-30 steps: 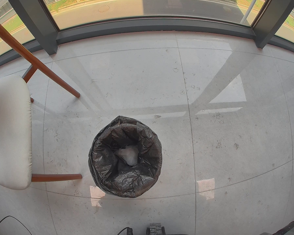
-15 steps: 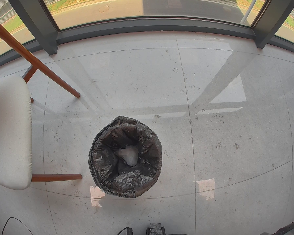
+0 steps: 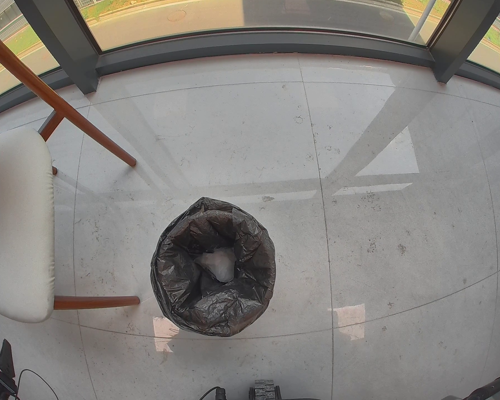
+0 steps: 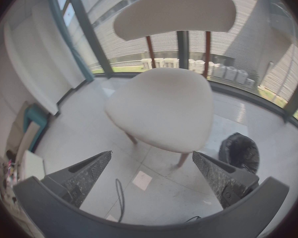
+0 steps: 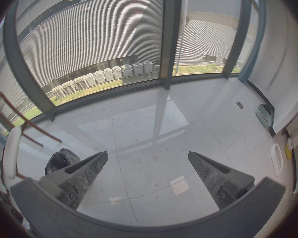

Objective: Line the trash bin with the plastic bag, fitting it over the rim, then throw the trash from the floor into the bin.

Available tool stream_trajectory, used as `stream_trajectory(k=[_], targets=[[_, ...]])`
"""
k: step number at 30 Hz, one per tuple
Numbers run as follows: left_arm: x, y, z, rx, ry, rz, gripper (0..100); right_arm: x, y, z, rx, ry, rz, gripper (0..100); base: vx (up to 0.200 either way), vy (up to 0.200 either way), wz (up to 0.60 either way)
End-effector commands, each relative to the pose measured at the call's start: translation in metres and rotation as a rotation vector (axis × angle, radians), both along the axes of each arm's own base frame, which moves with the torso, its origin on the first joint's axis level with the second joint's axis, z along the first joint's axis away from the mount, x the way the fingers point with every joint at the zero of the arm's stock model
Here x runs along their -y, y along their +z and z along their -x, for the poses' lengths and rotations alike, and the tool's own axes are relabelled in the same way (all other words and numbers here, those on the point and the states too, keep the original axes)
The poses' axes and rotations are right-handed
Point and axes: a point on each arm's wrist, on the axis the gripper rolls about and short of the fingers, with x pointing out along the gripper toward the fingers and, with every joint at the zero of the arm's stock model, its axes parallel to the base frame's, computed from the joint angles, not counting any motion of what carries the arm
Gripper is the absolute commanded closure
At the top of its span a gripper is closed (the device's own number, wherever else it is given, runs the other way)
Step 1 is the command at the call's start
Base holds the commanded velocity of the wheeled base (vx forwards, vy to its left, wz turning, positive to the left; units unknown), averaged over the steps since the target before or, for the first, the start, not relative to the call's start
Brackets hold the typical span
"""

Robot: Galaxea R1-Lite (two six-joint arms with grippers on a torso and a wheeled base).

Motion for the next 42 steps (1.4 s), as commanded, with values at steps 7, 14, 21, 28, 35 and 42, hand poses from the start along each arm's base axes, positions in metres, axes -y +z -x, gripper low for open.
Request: stream_trajectory(k=[7, 14, 21, 28, 35, 42], targets=[[0.010, -0.025, -0.015, 0.201, -0.486, -0.163, 0, -0.014, -0.072, 0.046, 0.084, 0.252, 0.221, 0, 0.000, 0.000, 0.00], [0.016, -0.027, -0.017, 0.243, -0.751, -0.262, 0, -0.010, -0.096, 0.058, 0.099, 0.067, 0.262, 0, 0.000, 0.000, 0.00], [0.012, -0.025, -0.018, 0.266, -0.555, -0.158, 0, -0.010, -0.102, 0.058, 0.044, 0.173, 0.213, 0, 0.000, 0.000, 0.00], [0.011, -0.026, -0.019, 0.284, -0.499, -0.159, 0, -0.008, -0.101, 0.058, 0.084, 0.290, 0.210, 0, 0.000, 0.000, 0.00], [0.012, -0.033, -0.019, 0.171, -0.581, -0.297, 0, -0.008, -0.102, 0.066, 0.169, 0.191, 0.214, 0, 0.000, 0.000, 0.00], [0.013, -0.032, -0.019, 0.186, -0.602, -0.283, 0, -0.008, -0.103, 0.065, 0.165, 0.185, 0.214, 0, 0.000, 0.000, 0.00]])
